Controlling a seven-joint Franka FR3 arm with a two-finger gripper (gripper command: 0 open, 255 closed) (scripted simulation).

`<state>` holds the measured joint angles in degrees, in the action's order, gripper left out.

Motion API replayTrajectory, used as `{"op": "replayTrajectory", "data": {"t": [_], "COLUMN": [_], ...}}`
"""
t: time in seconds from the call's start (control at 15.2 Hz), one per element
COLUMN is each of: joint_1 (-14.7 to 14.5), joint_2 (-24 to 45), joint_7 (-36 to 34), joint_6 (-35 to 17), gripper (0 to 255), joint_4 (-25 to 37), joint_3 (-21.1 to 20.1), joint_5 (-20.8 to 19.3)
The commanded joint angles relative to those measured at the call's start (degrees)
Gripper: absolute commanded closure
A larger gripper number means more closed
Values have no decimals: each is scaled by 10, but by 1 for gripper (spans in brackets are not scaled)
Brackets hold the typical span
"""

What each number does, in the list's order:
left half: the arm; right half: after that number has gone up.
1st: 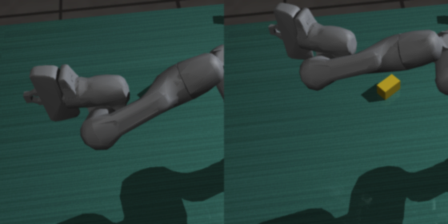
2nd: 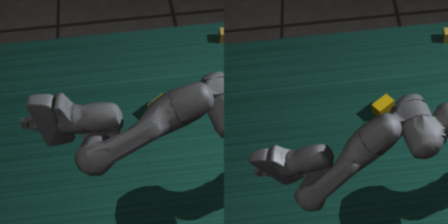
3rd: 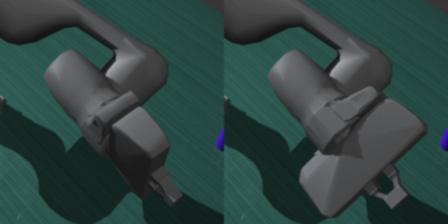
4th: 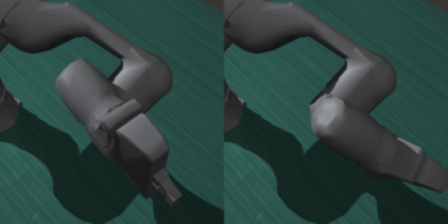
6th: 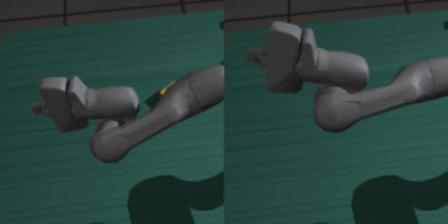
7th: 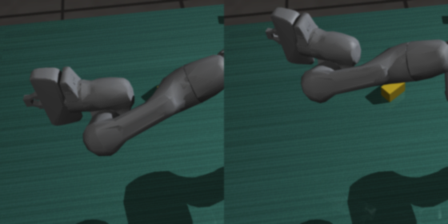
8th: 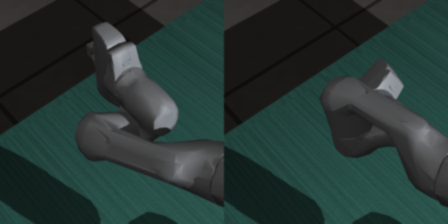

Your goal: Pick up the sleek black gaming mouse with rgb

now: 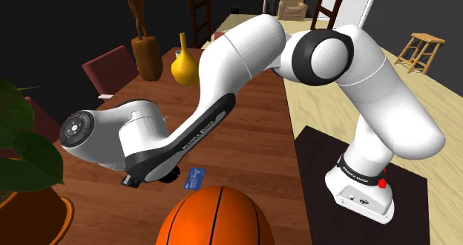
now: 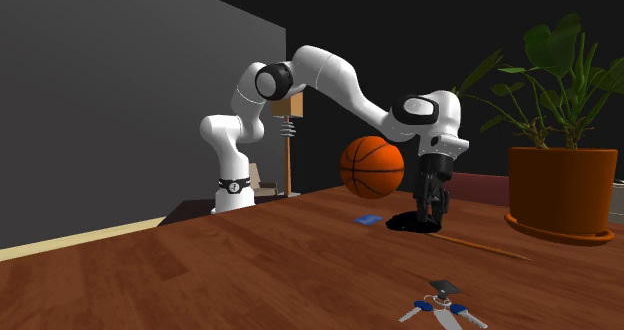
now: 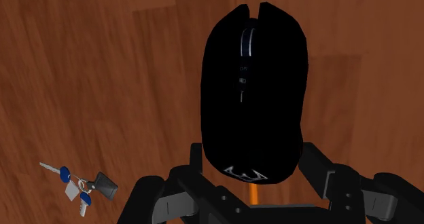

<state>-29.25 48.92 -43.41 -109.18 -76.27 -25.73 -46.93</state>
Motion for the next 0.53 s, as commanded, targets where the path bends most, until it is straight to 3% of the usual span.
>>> {"op": "replayTrajectory", "data": {"t": [0.0,0.46], "joint_1": [0,-2], "joint_2": [0,4], "joint_7": [0,1], "joint_6": [-1,2], "gripper": [255,255], "joint_4": [-1,6], "joint_3": [0,1], "joint_5": [0,0]}}
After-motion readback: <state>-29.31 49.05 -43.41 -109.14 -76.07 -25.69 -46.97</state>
